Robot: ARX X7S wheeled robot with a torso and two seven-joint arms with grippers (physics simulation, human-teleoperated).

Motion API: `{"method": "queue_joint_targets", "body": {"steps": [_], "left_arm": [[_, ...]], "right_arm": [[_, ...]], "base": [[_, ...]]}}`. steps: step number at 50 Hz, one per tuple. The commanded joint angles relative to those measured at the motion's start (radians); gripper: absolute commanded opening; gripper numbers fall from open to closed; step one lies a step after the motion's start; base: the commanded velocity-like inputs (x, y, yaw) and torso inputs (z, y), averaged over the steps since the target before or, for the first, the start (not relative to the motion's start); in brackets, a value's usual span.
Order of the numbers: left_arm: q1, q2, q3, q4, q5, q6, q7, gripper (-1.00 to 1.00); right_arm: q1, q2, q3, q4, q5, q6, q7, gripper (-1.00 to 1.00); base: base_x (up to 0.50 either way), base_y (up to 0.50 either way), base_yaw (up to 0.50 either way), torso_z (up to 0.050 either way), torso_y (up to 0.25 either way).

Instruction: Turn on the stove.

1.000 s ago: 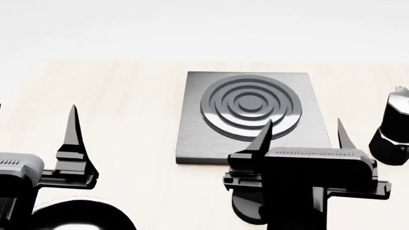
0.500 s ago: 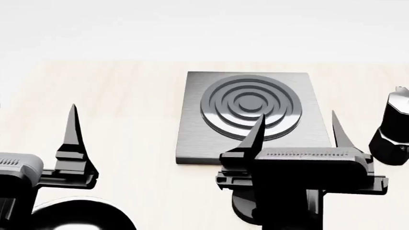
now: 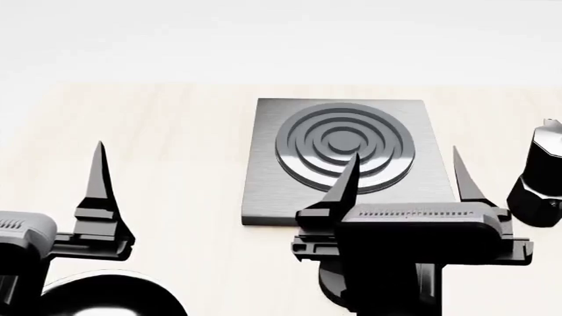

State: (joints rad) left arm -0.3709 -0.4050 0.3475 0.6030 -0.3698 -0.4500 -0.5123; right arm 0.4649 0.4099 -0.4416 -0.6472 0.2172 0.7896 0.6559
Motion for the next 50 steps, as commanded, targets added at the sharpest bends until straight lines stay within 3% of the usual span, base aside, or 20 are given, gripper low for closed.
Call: {"method": "queue_joint_targets", "body": {"steps": [1, 50], "left_arm": [[-0.001, -0.004, 0.002, 0.016, -0.002, -0.005, -0.005, 1.00], [-0.006, -0.020, 0.004, 0.060, -0.015, -0.022, -0.024, 1.00]], "right_arm": [[0.002, 0.003, -0.004, -0.012, -0.002, 0.005, 0.004, 1.00], [0.027, 0.010, -0.029, -0.084, -0.008, 0.068, 0.024, 1.00]], "base": [[0.00, 0.00, 0.00, 0.000, 0.000], [0.00, 0.00, 0.00, 0.000, 0.000]]}}
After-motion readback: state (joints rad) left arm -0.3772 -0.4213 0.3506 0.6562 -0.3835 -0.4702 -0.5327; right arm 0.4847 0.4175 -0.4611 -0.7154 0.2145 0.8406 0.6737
